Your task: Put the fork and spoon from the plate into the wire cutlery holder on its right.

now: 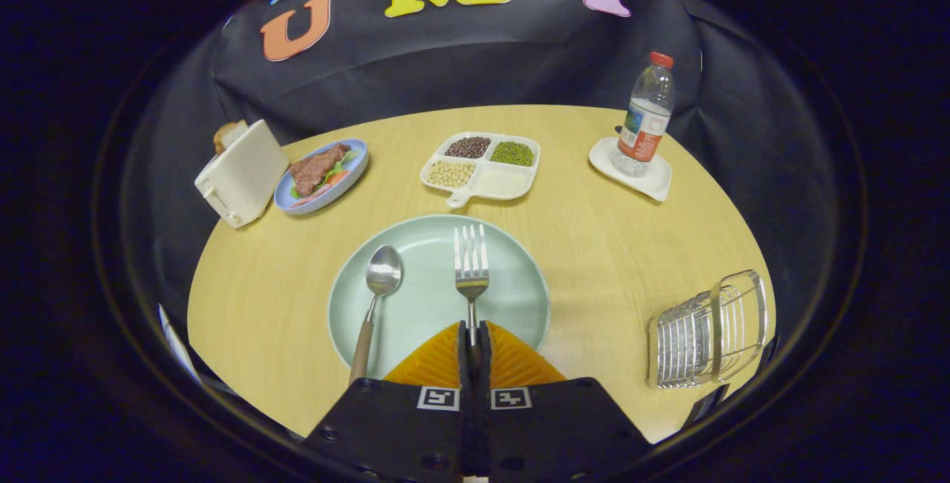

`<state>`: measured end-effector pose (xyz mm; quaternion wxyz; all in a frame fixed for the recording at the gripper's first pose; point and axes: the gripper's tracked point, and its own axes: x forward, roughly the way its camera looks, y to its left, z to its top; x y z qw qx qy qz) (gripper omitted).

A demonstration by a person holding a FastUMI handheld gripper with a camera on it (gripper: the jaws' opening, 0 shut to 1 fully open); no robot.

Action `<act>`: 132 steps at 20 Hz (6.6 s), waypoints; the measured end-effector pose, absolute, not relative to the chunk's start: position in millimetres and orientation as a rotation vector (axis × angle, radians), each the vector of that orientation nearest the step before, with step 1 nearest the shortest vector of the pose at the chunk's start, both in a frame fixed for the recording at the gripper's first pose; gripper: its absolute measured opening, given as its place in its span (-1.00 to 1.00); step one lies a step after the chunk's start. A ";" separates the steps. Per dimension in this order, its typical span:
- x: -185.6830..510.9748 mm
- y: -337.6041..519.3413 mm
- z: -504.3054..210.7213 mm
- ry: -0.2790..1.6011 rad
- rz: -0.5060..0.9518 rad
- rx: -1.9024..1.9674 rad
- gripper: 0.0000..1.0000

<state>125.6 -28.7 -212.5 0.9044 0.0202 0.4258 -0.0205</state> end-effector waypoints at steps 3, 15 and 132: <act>111.9 -39.9 -193.7 0.851 -0.051 0.040 -0.99; 56.6 -127.3 -128.3 0.745 -0.096 0.079 -0.99; 45.7 -56.6 -136.8 0.715 -0.055 0.081 -0.98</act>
